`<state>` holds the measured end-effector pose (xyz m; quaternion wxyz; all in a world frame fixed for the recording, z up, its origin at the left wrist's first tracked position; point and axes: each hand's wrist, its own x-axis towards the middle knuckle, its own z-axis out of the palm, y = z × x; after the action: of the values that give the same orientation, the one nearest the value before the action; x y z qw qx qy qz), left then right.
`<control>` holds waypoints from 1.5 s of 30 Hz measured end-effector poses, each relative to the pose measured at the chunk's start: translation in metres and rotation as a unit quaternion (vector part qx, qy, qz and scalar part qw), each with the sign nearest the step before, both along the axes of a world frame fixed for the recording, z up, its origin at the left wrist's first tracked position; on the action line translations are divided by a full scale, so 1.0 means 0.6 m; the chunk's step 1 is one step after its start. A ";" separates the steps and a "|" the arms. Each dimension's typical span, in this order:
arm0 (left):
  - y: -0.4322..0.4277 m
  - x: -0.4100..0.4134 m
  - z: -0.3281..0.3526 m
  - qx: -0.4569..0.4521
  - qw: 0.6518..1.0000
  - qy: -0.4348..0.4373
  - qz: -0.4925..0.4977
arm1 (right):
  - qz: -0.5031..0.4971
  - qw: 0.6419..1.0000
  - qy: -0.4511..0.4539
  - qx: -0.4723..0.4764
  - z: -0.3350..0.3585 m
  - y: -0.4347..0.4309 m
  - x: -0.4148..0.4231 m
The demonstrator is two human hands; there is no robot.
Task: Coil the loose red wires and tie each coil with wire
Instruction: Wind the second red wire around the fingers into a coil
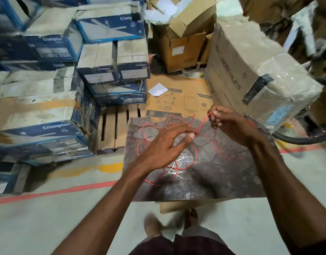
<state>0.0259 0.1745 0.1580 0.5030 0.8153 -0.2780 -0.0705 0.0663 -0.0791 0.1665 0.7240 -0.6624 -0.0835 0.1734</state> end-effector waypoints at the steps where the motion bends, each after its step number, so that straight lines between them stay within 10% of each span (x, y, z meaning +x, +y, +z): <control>1: -0.006 -0.004 0.004 0.003 1.000 0.020 -0.006 | -0.006 1.000 -0.009 0.006 0.005 -0.004 0.004; 9: -0.046 -0.010 0.082 -0.170 0.967 0.187 -0.024 | -0.084 0.972 -0.144 -0.165 0.047 -0.011 0.025; 16: -0.051 -0.006 0.161 -0.389 0.817 0.400 -0.146 | -0.124 0.943 -0.227 -0.207 0.074 -0.007 0.054; 31: -0.081 0.083 0.256 -0.584 0.728 0.348 -0.082 | -0.201 0.785 -0.346 -0.473 -0.063 -0.009 -0.037; 36: -0.076 0.124 0.272 -0.580 0.761 0.292 0.019 | -0.148 0.776 -0.367 -0.491 -0.088 -0.027 -0.081; 40: -0.080 0.155 0.273 -0.569 0.781 0.243 0.082 | -0.145 0.837 -0.332 -0.410 -0.079 -0.044 -0.099; 45: -0.113 0.175 0.269 -0.407 0.884 0.151 0.171 | -0.051 0.807 -0.447 -0.382 0.003 -0.043 -0.082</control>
<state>0.1309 0.1066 0.3195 0.8311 0.5529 -0.0592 0.0135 0.0174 -0.1050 0.1682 0.3026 -0.8930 -0.2912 -0.1616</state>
